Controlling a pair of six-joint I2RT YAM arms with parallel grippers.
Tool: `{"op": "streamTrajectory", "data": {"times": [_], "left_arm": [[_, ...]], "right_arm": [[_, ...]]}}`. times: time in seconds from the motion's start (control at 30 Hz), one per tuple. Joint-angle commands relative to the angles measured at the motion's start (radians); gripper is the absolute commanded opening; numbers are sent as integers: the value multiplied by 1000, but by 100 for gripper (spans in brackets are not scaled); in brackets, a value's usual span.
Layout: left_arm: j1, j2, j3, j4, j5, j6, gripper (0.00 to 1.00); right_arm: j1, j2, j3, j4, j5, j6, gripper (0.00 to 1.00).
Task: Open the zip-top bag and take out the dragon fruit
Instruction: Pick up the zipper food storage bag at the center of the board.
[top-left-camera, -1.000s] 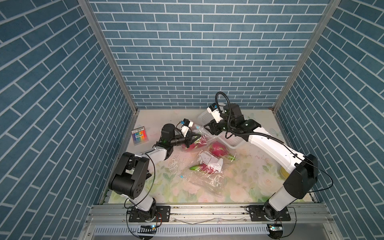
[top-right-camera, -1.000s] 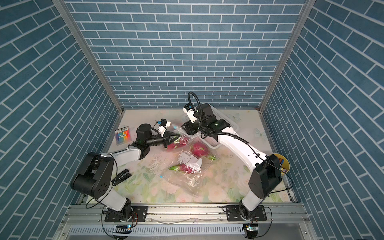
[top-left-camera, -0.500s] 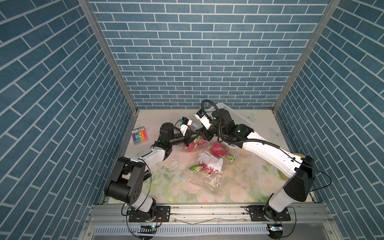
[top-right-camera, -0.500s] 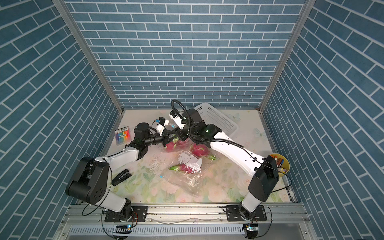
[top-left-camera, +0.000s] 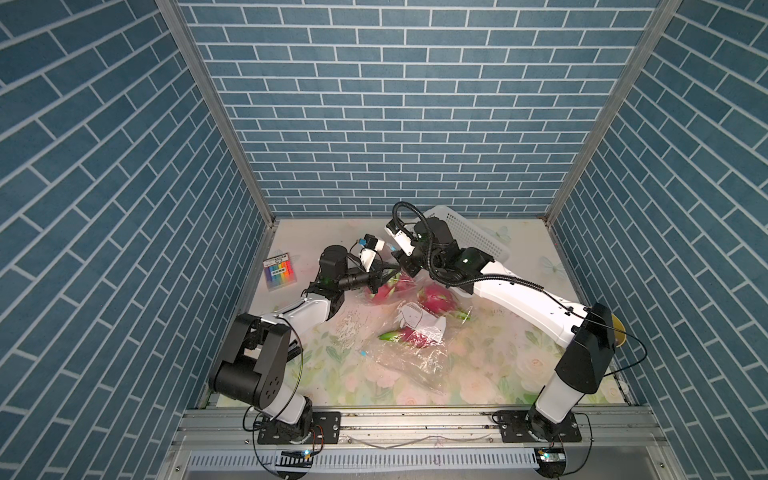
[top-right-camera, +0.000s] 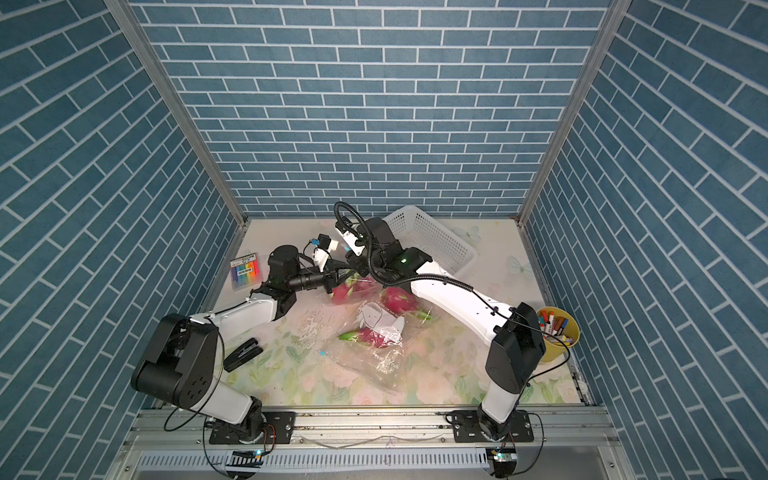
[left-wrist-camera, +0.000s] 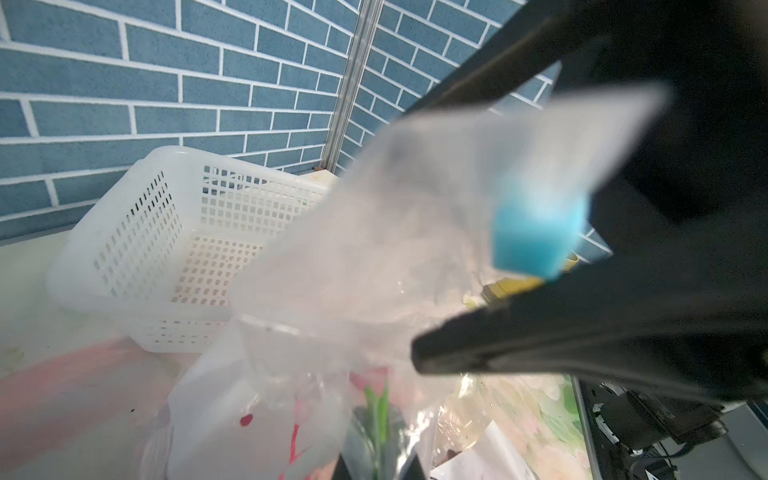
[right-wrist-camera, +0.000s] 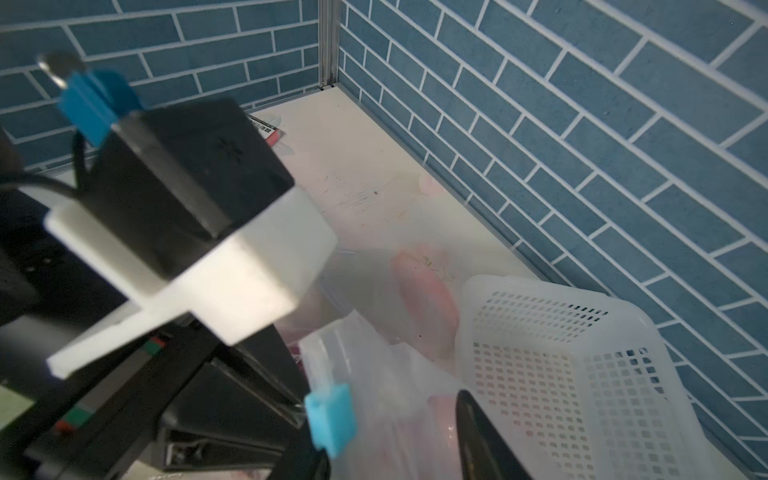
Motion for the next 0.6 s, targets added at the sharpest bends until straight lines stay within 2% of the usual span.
{"op": "streamTrajectory", "data": {"times": [0.0, 0.27, 0.47, 0.57], "left_arm": [[-5, -2, 25, 2, 33, 0, 2], [-4, -1, 23, 1, 31, 7, 2], [-3, -7, 25, -17, 25, 17, 2], [-4, -8, 23, -18, 21, 20, 2]], "right_arm": [[-1, 7, 41, 35, 19, -61, 40], [0, 23, 79, -3, -67, -40, 27], [-3, 38, 86, -20, -87, -25, 13], [-6, 32, 78, -21, -100, -7, 11]]}}
